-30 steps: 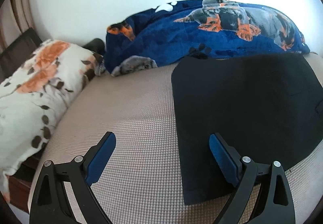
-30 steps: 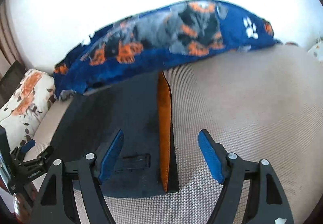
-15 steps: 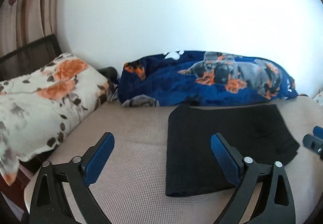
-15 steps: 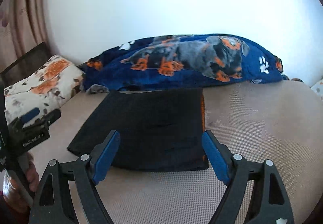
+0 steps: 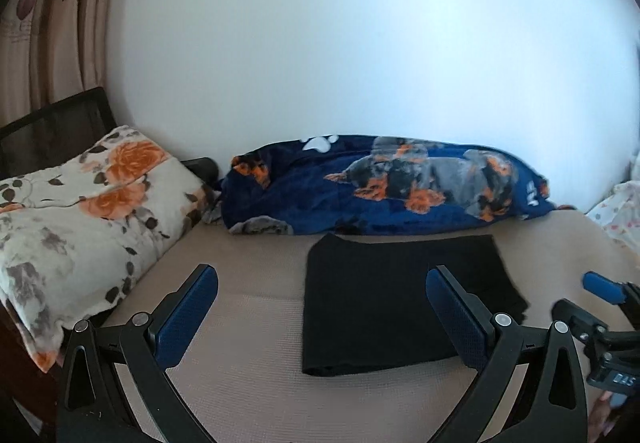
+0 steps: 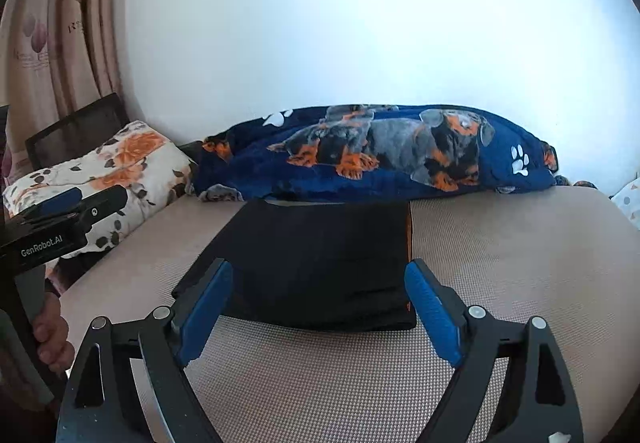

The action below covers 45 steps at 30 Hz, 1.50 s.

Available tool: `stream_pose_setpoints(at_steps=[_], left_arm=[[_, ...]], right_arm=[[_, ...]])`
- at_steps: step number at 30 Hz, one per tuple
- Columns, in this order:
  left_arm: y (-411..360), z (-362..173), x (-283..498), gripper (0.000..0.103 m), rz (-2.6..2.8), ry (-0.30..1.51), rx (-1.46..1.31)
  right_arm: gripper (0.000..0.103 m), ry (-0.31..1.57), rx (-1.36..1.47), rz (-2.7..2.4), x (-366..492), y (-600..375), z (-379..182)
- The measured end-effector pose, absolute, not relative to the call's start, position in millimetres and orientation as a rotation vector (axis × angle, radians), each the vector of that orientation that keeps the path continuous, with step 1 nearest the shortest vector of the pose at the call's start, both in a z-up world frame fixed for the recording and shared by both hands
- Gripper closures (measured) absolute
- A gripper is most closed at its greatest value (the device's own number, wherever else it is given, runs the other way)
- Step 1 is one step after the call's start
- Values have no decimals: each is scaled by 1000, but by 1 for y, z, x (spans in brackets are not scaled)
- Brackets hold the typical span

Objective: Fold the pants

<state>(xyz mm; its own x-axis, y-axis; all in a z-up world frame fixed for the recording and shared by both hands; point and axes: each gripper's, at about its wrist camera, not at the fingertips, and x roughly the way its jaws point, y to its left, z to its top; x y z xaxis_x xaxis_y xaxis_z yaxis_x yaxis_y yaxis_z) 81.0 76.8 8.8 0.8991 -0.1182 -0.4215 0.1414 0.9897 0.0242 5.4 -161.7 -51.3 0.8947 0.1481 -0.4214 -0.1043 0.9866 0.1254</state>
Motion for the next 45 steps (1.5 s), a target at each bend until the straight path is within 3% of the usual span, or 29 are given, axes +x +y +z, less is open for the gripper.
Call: stream_pose_setpoints(at_steps=[45], left_arm=[[43, -33, 86, 0, -162, 607, 60]], right_arm=[[10, 465, 63, 98, -3, -159, -60]])
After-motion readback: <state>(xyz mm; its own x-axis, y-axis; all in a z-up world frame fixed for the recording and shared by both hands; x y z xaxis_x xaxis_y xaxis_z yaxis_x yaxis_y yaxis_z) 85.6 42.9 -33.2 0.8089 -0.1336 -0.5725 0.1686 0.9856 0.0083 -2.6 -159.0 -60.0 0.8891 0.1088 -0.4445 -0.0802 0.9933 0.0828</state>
